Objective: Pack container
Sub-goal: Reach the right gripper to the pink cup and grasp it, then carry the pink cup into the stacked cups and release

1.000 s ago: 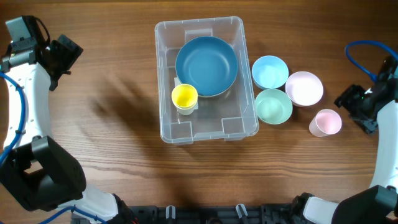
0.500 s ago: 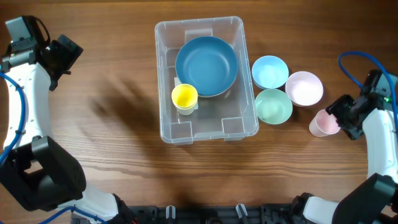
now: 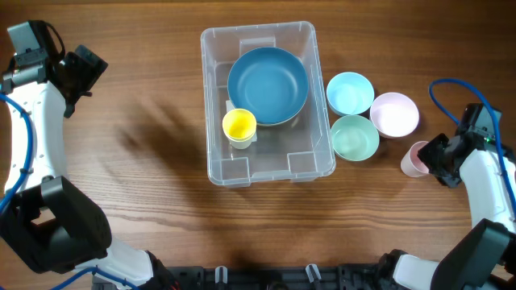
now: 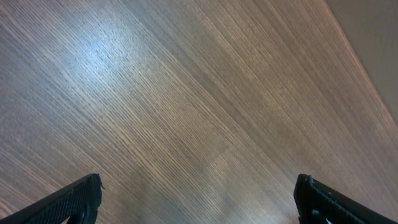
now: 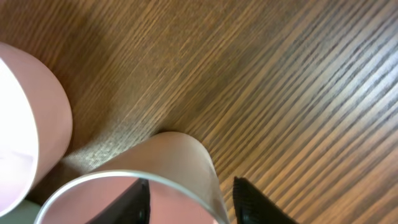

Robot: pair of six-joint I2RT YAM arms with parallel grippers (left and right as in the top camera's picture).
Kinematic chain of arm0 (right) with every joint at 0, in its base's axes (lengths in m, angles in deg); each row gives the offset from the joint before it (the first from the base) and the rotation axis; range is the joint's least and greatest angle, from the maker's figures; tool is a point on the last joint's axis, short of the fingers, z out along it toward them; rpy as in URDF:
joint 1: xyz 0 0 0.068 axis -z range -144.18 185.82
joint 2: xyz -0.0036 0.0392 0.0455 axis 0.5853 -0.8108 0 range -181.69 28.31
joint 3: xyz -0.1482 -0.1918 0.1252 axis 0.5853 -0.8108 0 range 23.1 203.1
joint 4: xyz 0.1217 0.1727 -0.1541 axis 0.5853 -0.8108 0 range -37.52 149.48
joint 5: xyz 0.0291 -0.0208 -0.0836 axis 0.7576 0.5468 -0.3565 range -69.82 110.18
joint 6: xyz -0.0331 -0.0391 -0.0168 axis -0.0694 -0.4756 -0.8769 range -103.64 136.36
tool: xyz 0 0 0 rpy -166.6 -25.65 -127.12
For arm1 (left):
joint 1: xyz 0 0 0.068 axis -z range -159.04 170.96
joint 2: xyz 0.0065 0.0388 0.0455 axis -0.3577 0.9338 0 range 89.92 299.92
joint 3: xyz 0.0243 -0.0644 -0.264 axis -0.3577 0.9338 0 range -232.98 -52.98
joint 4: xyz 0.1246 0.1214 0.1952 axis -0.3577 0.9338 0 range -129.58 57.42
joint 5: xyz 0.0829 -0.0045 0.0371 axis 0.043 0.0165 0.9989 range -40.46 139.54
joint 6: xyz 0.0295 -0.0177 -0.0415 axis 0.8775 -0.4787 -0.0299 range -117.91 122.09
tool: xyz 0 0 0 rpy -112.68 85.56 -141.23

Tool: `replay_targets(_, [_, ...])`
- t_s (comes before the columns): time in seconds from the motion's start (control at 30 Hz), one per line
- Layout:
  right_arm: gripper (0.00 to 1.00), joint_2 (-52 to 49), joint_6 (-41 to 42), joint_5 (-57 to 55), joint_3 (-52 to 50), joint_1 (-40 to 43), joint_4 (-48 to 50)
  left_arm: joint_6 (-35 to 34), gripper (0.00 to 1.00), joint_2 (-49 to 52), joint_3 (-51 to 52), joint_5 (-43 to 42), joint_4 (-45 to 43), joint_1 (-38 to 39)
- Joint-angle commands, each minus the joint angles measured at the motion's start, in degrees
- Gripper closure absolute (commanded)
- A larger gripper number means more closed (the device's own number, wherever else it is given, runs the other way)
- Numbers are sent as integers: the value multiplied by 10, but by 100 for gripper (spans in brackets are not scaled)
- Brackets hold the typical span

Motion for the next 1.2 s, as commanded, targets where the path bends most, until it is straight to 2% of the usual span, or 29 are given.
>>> replay_targets(0.0, [81, -7, 0, -2, -4, 0, 20, 3, 0, 4, -6, -1, 0, -2])
replay_targets(0.1, [96, -6, 0, -2, 5, 0, 29, 3, 0, 4, -6, -1, 0, -2])
replay_targets(0.27, [96, 1, -1, -2, 56, 0, 30, 3, 0, 4, -6, -1, 0, -2])
replay_targets(0.47, [96, 11, -39, 16, 179, -2, 12, 3, 0, 4, -6, -1, 0, -2])
replay_targets(0.63, [96, 11, -92, 141, 276, -27, 12, 3, 0, 4, -6, -1, 0, -2])
replay_targets(0.8, [96, 11, -95, 194, 311, -104, 37, 3, 0, 4, -6, -1, 0, -2])
replay_targets(0.97, [96, 11, -134, 204, 311, -233, 69, 3, 0, 4, -6, -1, 0, -2])
replay_targets(1.17, [96, 3, -198, 93, 311, -433, 78, 3, 0, 4, -6, -1, 0, -2])
